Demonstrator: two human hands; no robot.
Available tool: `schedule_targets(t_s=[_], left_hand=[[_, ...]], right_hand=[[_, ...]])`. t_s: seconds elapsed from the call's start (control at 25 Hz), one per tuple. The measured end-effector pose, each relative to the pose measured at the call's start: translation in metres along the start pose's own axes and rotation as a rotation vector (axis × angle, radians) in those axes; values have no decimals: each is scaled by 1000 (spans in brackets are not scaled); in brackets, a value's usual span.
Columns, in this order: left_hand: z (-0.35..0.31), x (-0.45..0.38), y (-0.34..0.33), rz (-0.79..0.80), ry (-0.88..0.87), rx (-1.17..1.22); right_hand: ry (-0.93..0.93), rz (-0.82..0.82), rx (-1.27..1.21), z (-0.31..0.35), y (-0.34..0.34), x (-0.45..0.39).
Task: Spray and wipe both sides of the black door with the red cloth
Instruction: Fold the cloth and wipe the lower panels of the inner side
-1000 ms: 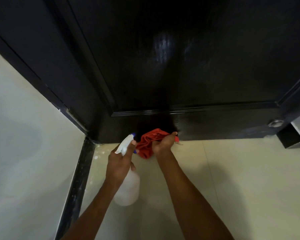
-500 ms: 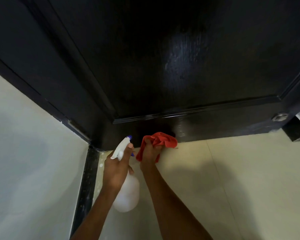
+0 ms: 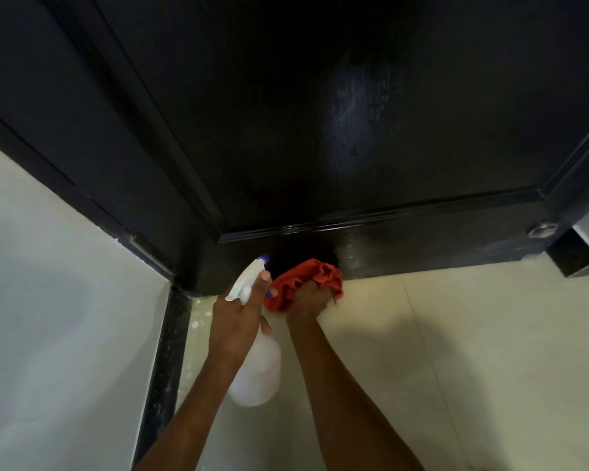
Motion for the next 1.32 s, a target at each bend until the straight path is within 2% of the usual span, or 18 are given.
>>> schedule_targets(t_s=[0.12, 0.24, 0.36, 0.56, 0.64, 0.76, 0.88, 0.96, 1.04, 1.2, 1.32], left_hand=[[-14, -5, -24, 61, -66, -18], [-25, -13, -56, 136, -74, -16], [-32, -16, -81, 172, -87, -8], [-32, -16, -97, 215, -77, 8], [-31, -16, -96, 212, -61, 5], [-30, -14, -91, 201, -56, 28], [-29, -12, -83, 201, -68, 19], [-28, -8, -78, 208, -63, 3], [-26, -7, -74, 205, -61, -25], [-23, -5, -73, 202, -41, -55], [-29, -2, -82, 226, -71, -40]], right_hand=[[119, -34, -270, 27, 50, 4], [106, -94, -535, 59, 105, 1], [220, -171, -569, 92, 151, -5], [361, -251, -378, 139, 189, -29], [309, -275, -142, 132, 190, -44], [201, -161, 292, 106, 174, -71], [169, -84, 536, 99, 161, -86], [171, -144, 627, 108, 160, -79], [214, -278, 747, 114, 163, -76], [209, -349, 622, 128, 175, -60], [209, -425, 404, 134, 207, -50]])
Point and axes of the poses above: each hand's wrist, its own x-axis away from the middle knuckle, its own y-axis out of the back of the hand, z = x × y, the point moved 2 cm from there along -x, towards the middle knuckle, and after that the axes turned 13 degrees about z, right-handed, at the moved point
